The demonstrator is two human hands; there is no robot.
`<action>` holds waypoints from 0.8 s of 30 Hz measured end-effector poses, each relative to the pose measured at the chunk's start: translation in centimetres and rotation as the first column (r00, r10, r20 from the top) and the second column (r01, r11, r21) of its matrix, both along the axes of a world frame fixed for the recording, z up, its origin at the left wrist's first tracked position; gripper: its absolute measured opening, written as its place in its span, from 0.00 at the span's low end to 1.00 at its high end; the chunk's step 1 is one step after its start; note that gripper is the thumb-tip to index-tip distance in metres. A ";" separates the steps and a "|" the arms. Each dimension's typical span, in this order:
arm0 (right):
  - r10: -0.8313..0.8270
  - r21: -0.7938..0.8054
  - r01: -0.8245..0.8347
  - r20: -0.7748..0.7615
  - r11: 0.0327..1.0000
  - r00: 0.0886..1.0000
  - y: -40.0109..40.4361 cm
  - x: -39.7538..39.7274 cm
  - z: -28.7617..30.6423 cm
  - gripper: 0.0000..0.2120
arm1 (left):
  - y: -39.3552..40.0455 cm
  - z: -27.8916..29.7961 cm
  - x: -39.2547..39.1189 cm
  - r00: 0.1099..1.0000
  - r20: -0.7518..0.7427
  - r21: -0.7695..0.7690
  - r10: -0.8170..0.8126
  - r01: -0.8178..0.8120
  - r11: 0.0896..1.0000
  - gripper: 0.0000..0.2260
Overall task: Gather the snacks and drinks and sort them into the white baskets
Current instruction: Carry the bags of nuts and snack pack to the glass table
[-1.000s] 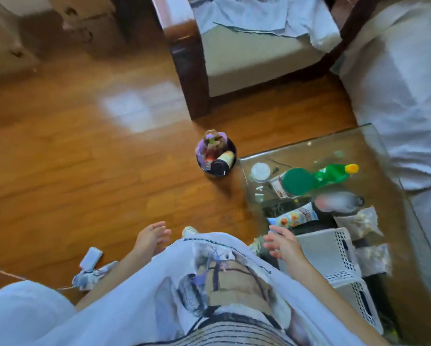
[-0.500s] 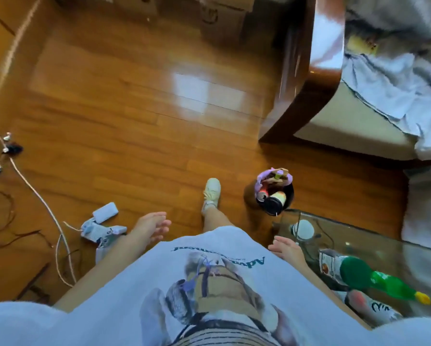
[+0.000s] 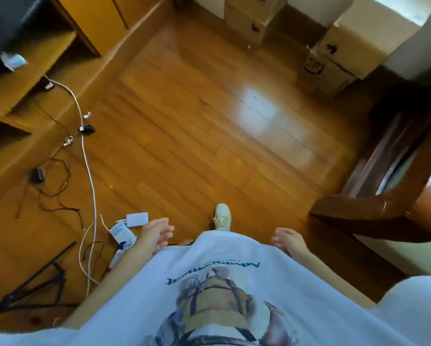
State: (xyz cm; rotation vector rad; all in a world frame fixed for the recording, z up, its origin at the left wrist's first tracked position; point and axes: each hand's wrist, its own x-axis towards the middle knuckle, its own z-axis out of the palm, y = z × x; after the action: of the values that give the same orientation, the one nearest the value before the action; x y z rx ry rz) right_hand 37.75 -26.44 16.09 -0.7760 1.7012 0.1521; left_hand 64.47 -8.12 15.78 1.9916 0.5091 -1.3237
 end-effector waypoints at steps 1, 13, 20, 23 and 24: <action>0.077 0.021 -0.077 -0.015 0.997 0.997 -1.5 1.8 -0.3 0.15 | -0.2 -0.1 1.0 0.999 0.003 0.000 0.039 -0.039 0.999 0.13; 0.484 -0.129 -0.467 0.203 0.875 0.851 -15.8 28.0 0.4 0.05 | 0.5 -1.7 11.7 0.887 -0.058 0.120 0.458 -0.449 0.885 0.17; 0.448 -0.084 -0.441 0.115 0.894 0.886 -20.5 35.0 0.2 0.05 | -6.5 -1.7 23.9 0.888 -0.082 0.018 0.452 -0.452 0.892 0.19; 0.352 -0.057 -0.348 0.090 0.936 0.932 -22.1 36.9 -0.3 0.06 | -11.6 -0.1 29.3 0.917 -0.028 -0.027 0.398 -0.399 0.917 0.16; 0.316 -0.055 -0.312 0.088 0.948 0.945 -22.8 37.3 -0.4 0.06 | -13.6 0.3 31.0 0.933 -0.017 -0.047 0.359 -0.360 0.932 0.15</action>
State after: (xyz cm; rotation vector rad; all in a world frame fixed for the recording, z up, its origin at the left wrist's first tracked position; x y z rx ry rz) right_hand 75.08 -49.20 15.70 -1.0672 1.4848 0.2966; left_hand 95.44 -21.70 16.09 1.7491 0.7956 -1.1039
